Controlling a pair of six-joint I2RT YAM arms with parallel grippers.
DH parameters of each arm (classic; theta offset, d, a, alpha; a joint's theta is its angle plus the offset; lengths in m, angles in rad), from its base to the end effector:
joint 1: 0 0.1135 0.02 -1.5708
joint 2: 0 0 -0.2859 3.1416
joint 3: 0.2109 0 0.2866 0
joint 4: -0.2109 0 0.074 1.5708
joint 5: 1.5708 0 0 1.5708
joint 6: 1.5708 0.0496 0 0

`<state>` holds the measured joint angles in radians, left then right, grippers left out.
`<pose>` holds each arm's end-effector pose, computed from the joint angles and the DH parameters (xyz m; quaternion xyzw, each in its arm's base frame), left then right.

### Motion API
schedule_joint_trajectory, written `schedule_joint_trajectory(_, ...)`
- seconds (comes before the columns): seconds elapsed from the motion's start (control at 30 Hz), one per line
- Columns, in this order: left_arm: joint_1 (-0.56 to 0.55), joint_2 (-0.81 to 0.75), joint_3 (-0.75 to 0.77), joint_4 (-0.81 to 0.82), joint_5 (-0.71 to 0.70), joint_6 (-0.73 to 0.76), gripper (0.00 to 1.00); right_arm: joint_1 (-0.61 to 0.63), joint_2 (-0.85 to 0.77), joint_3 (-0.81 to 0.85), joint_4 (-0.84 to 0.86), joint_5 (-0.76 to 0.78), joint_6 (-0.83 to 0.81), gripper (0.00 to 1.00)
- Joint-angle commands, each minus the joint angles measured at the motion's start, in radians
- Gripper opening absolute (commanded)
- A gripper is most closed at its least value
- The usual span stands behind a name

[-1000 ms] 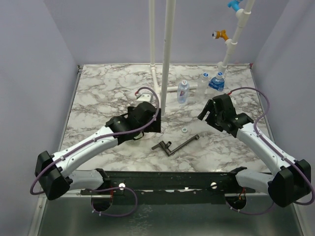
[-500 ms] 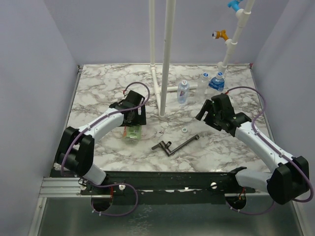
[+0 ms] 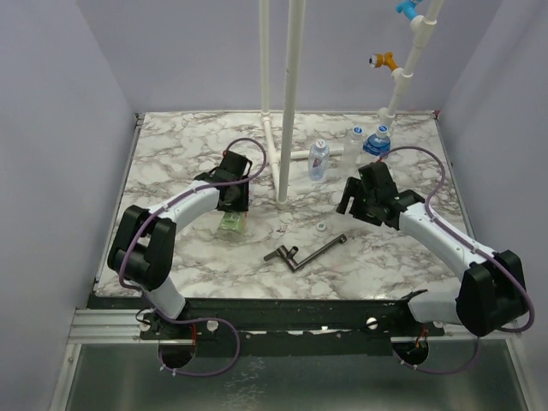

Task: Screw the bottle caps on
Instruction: Screw the bottle cap onto the plastic bottle.

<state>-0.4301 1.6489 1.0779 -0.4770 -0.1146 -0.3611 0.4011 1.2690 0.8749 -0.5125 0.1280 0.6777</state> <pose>0.3406 -0.1500 0.1907 0.0185 0.9644 -0.0484 0.2594 0.2720 0.1085 0.2373 0.1507 0.9315 0.1152 0.3102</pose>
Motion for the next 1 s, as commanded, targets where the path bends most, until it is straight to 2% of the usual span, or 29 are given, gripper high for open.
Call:
schedule_joint_trajectory(0.0,0.001,-0.060,0.000,0.024,0.033,0.052,0.17,0.051,0.088,0.063,0.010,0.017,-0.124,0.81)
schedule_joint_trajectory(0.07,-0.004,-0.150,-0.033,0.039,0.031,0.079,0.11,0.082,0.127,0.083,0.016,0.046,-0.154,0.79)
schedule_joint_trajectory(0.3,-0.075,-0.525,-0.248,0.190,0.078,0.310,0.01,0.150,0.220,0.119,0.101,-0.008,-0.254,0.56)
schedule_joint_trajectory(0.5,-0.112,-0.794,-0.387,0.279,0.235,0.418,0.00,0.210,0.311,0.133,0.123,0.014,-0.295,0.55)
schedule_joint_trajectory(0.67,-0.132,-0.887,-0.421,0.317,0.345,0.417,0.00,0.227,0.361,0.141,0.133,0.023,-0.302,0.52)
schedule_joint_trajectory(0.97,-0.134,-0.929,-0.445,0.357,0.404,0.436,0.00,0.256,0.421,0.147,0.117,0.067,-0.297,0.47)
